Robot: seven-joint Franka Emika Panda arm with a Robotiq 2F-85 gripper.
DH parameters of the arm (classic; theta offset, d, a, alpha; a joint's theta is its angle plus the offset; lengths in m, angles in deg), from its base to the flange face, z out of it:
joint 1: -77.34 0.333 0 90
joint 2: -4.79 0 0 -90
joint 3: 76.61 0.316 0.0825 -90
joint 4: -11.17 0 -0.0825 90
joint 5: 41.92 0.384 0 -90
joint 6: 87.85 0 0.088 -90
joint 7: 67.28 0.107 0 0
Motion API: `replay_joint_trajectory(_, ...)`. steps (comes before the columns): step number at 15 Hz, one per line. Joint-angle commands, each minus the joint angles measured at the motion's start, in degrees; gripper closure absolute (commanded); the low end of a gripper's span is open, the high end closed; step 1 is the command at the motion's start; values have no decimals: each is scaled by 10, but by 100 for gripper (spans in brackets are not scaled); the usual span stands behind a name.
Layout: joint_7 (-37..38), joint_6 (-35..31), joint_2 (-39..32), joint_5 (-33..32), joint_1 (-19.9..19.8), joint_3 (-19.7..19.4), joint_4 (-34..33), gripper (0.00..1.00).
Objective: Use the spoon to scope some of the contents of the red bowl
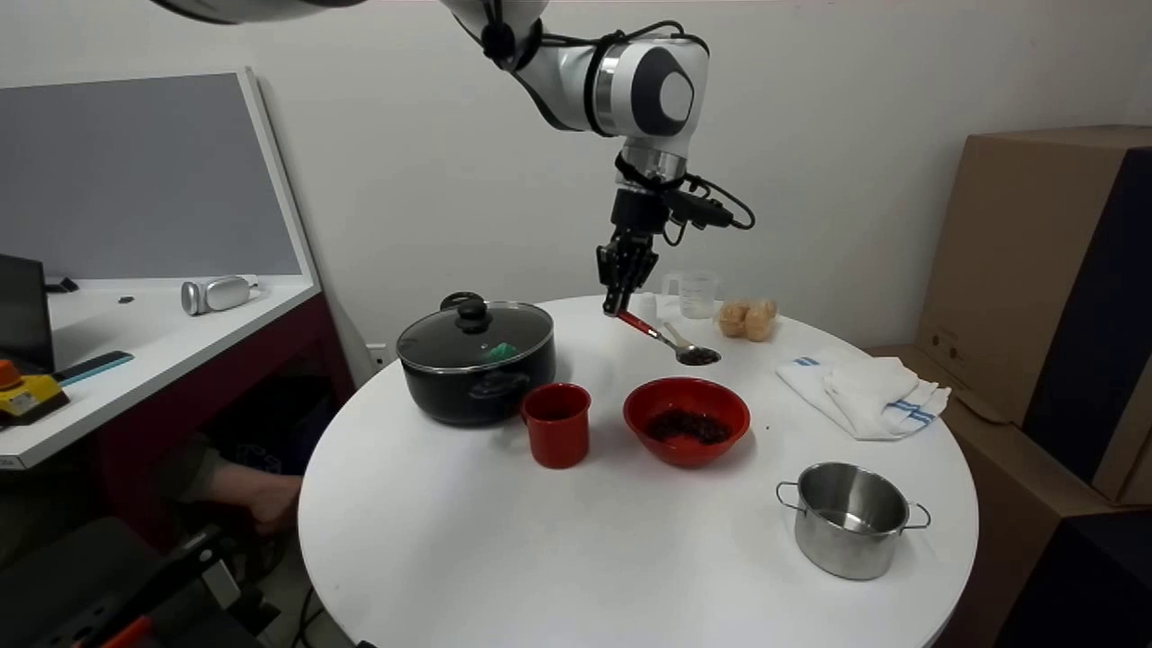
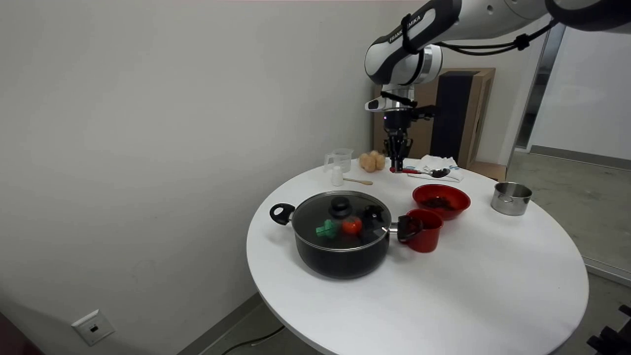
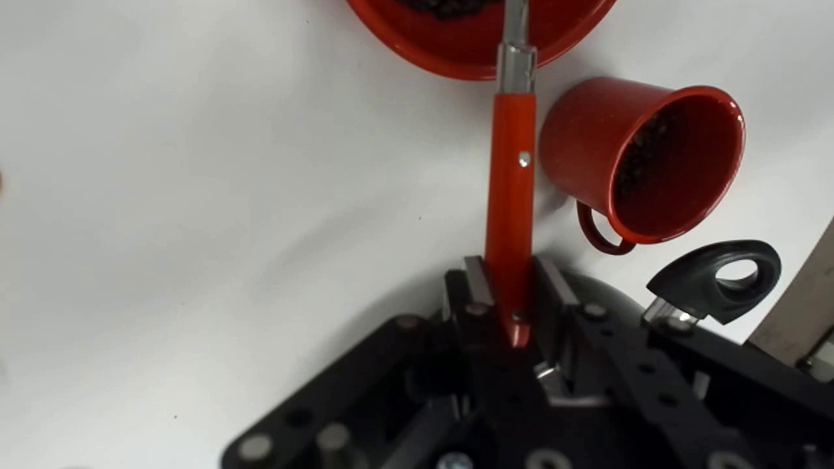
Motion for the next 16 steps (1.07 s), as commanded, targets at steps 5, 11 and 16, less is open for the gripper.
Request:
replay_joint_trajectory(5, -4, 42, -8, -1, 0, 7, -23, 95)
replay_joint_trajectory(11, -18, 79, -13, 24, -22, 23, -48, 95)
replay_joint_trajectory(16, -28, 88, -17, 75, -54, 46, -77, 95)
